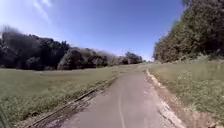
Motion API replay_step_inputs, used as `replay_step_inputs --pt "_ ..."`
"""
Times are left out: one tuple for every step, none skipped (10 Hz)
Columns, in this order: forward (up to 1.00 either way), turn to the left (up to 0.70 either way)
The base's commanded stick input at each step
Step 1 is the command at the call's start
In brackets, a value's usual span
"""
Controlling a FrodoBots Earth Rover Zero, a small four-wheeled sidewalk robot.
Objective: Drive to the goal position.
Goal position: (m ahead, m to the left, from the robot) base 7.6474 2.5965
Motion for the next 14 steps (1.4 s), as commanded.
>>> replay_step_inputs --pt "0.85 0.00" --pt "0.85 0.00" --pt "0.85 0.00" --pt "0.85 0.00" --pt "0.85 -0.02" --pt "0.85 -0.17" --pt "0.85 -0.27" --pt "0.85 -0.27" --pt "0.85 -0.27" --pt "0.85 -0.27" --pt "0.85 -0.27" --pt "0.85 -0.27" --pt "0.85 0.00" --pt "0.85 0.00"
